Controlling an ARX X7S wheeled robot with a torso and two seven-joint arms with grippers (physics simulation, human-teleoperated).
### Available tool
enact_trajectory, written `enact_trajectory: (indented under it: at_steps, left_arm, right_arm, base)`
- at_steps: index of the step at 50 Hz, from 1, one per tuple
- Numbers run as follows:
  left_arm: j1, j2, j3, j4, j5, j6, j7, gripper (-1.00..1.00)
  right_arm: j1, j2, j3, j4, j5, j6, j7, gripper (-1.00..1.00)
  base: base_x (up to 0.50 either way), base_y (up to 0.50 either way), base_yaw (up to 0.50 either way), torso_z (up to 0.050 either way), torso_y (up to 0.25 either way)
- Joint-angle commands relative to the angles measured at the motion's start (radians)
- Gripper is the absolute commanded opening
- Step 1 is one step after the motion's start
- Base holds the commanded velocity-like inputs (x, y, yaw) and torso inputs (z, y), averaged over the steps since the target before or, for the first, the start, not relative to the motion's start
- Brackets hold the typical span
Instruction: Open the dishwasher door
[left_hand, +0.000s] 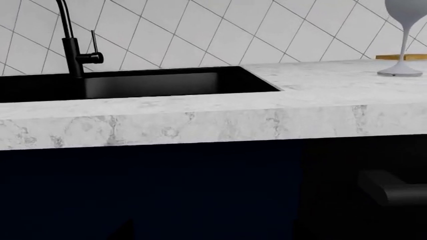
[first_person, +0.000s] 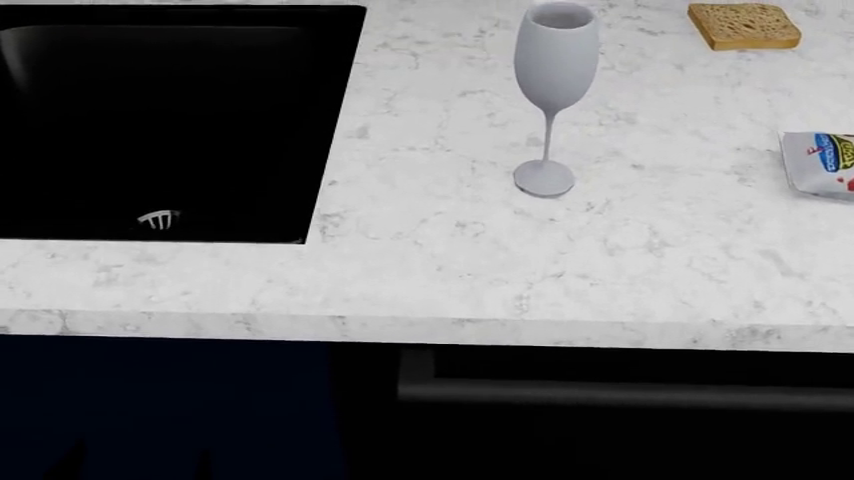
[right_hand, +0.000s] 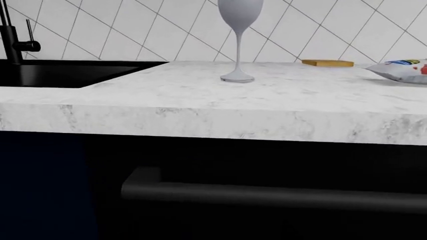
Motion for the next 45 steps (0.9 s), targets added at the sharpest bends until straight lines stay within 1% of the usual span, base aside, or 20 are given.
enact_trajectory:
  at_steps: [1, 12, 16, 19, 21, 23, 27, 34, 40, 45]
  left_arm:
    - [0.001, -0.009, 0.011, 0.005, -0.001, 0.000, -0.011, 1.00]
    - [-0.002, -0.014, 0.025, 0.019, -0.002, -0.014, -0.020, 1.00]
    - [0.000, -0.017, 0.027, 0.009, -0.006, -0.001, -0.020, 1.00]
    - [0.001, -0.018, 0.028, 0.012, -0.010, 0.001, -0.021, 1.00]
    - [0.001, -0.020, 0.029, 0.015, -0.013, 0.001, -0.022, 1.00]
    - [0.002, -0.021, 0.030, 0.019, -0.015, 0.001, -0.023, 1.00]
    - [0.004, -0.025, 0.031, 0.033, -0.019, -0.006, -0.026, 1.00]
    - [0.001, -0.028, 0.037, 0.033, -0.021, -0.005, -0.030, 1.00]
    - [-0.006, -0.028, 0.042, 0.014, -0.023, 0.009, -0.031, 1.00]
    - [-0.002, -0.032, 0.042, 0.024, -0.025, 0.008, -0.038, 1.00]
  right_arm:
    - [-0.008, 0.009, -0.005, -0.005, 0.003, -0.014, 0.014, 1.00]
    - [-0.020, 0.027, -0.014, -0.011, -0.017, -0.016, 0.031, 1.00]
    - [-0.036, 0.082, -0.044, -0.096, -0.140, 0.074, 0.065, 1.00]
    - [-0.035, 0.149, -0.091, -0.167, -0.271, 0.178, 0.058, 1.00]
    - [-0.033, 0.175, -0.105, -0.184, -0.317, 0.207, 0.053, 1.00]
    - [-0.028, 0.213, -0.141, -0.200, -0.414, 0.243, 0.056, 1.00]
    - [-0.015, 0.262, -0.200, -0.211, -0.540, 0.299, 0.034, 1.00]
    - [0.011, 0.312, -0.274, -0.237, -0.701, 0.384, -0.017, 1.00]
    - [0.047, 0.350, -0.356, -0.219, -0.828, 0.421, -0.080, 1.00]
    - [0.080, 0.359, -0.404, -0.187, -0.873, 0.425, -0.126, 1.00]
  base:
    - [0.00, 0.00, 0.00, 0.000, 0.000]
    - [0.00, 0.00, 0.00, 0.000, 0.000]
    - [0.00, 0.00, 0.00, 0.000, 0.000]
    - [0.00, 0.00, 0.00, 0.000, 0.000]
    - [0.00, 0.00, 0.00, 0.000, 0.000]
    - [0.00, 0.00, 0.00, 0.000, 0.000]
    - [0.00, 0.00, 0.00, 0.000, 0.000]
    - [0.00, 0.00, 0.00, 0.000, 0.000]
    - [0.00, 0.00, 0.00, 0.000, 0.000]
    - [0.00, 0.00, 0.00, 0.000, 0.000]
